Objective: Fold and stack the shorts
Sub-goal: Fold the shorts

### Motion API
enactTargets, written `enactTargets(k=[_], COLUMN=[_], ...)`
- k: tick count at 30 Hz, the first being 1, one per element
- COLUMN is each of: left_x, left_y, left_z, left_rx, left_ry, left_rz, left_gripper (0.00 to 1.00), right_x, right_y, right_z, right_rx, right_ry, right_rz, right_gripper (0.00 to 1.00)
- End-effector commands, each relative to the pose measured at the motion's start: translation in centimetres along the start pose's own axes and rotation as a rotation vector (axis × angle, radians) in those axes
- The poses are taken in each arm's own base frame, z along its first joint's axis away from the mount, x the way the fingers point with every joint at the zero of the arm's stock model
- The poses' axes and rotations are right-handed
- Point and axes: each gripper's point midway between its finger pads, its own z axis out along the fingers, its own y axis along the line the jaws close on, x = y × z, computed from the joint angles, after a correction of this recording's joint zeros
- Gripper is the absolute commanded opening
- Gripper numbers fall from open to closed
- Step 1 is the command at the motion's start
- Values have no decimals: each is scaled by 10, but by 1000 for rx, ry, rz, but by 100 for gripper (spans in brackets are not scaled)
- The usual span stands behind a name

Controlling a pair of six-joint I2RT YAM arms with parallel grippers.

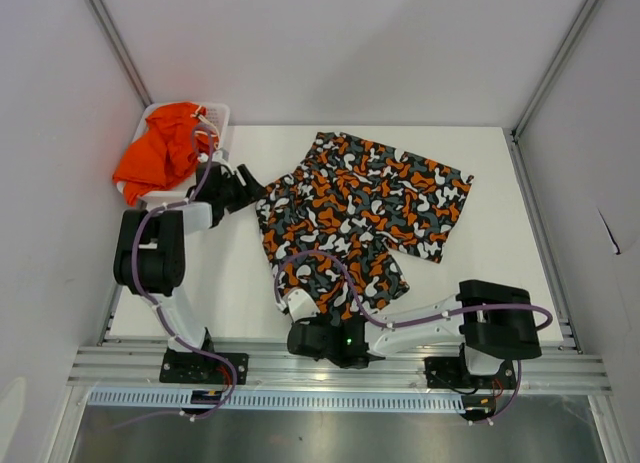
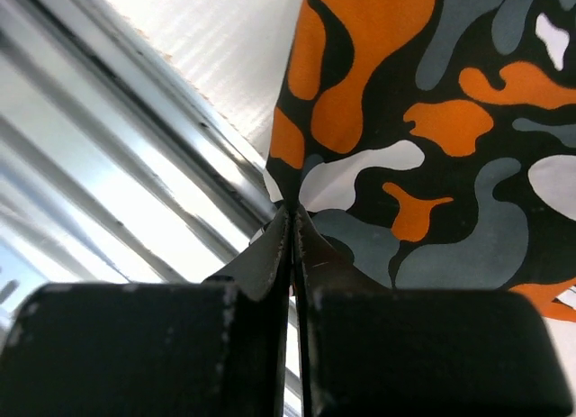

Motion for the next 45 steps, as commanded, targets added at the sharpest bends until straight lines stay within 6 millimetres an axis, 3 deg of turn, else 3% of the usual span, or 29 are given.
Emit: enactTargets(k=[1,13,17,23,31,38,45], left_x=[-4,4,11,14,16,17,2], left_y=[-4,-8,-8,-8,-8,-8,-10], left_z=[4,21,22,26,29,19,-26], left_rx=[6,-100,-120,-136,-141,-148,-248], left_ry=[18,102,130,150,173,180,125], left_rz=[14,95,105,118,128,109,70], left_gripper=[74,73,66,45,0,0,0], right_x=[-27,-36,-36,-38,-22,-1,5], right_y=[10,19,16,12,10,19,26], right_z=[-15,-31,-34,-43,-52,-60,-73], right_rx=[-46,-60,-47,-56,-82,-148,-227], right_ry=[-109,-159,-162,-185,-165,-128,-117], right_rz=[17,-18,-16,8,0,-48,-80], right_gripper=[0,0,0,0,0,0,0])
